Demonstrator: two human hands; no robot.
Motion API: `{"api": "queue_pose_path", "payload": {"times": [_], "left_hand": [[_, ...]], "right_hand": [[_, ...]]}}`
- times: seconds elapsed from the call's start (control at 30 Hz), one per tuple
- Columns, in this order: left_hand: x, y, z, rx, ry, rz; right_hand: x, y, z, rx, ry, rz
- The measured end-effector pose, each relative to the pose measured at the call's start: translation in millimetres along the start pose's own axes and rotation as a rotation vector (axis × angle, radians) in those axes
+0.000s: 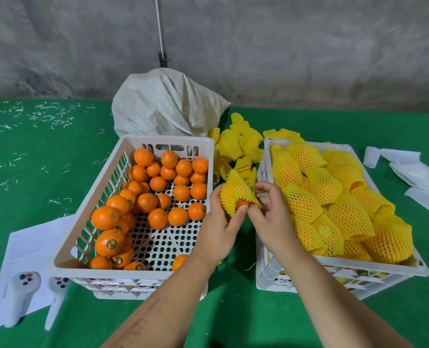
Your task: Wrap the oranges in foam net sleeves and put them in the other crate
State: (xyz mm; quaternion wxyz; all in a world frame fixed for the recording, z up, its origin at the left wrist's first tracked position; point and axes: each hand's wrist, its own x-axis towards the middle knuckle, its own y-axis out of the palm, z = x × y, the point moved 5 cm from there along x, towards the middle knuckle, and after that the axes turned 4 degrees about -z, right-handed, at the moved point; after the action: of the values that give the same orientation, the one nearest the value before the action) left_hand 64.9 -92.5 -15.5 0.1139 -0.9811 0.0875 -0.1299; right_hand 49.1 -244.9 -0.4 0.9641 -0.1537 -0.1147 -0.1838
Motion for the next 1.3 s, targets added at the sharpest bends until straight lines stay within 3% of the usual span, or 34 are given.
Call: {"api": "queue_pose_path", "payload": {"times": [0.17, 0.3, 0.5, 0.63, 0.7, 0.8, 0.9, 1.03, 1.1, 1.2, 1.3], "left_hand": [[1.2, -1.8, -4.6, 0.0, 0.023, -0.027], [3.2, -5.0, -1.8, -0.082, 0.003, -0.098], [2.0, -9.0, 5.8, -0.162, -0.048, -0.09], [0.2, -12.2, 8.5, -0.095, -0.047, -0.107], [-0.3, -8.1, 3.4, 0.002, 0.018, -0.051], [-2.9, -0.2, -2.8, 0.117, 0.13, 0.064], [-0.6, -1.2, -0.3, 0.117, 0.126, 0.027], [0.3, 1.0, 3.0, 0.079, 0.087, 0.06], [1.4, 0.2, 6.1, 0.047, 0.043, 0.042], [3.7, -2.1, 8.0, -0.003, 0.02, 0.02], [4.4, -1.9, 6.4, 0.029, 0.023, 0.01]], "right_hand": [[-4.3, -7.2, -1.2, -0.079, -0.052, -0.054], [-14.9, 0.0, 7.6, -0.148, -0.255, -0.04], [-11.4, 17.5, 6.8, -0.269, -0.038, 0.184], [-13.5, 22.2, 2.0, -0.1, 0.116, 0.369], [-9.4, 18.3, 3.6, 0.002, 0.174, 0.336], [-6.3, 17.6, 11.5, -0.042, 0.189, 0.291], [-8.4, 16.3, 15.9, -0.044, 0.144, 0.267], [-5.5, -22.9, 25.9, -0.024, 0.181, 0.038], [-1.7, -67.5, 33.2, -0.157, 0.1, -0.124], [-1.1, -139.5, 27.0, -0.594, 0.0, -0.309], [-6.4, -156.4, 2.6, -0.934, 0.106, -0.159]]}}
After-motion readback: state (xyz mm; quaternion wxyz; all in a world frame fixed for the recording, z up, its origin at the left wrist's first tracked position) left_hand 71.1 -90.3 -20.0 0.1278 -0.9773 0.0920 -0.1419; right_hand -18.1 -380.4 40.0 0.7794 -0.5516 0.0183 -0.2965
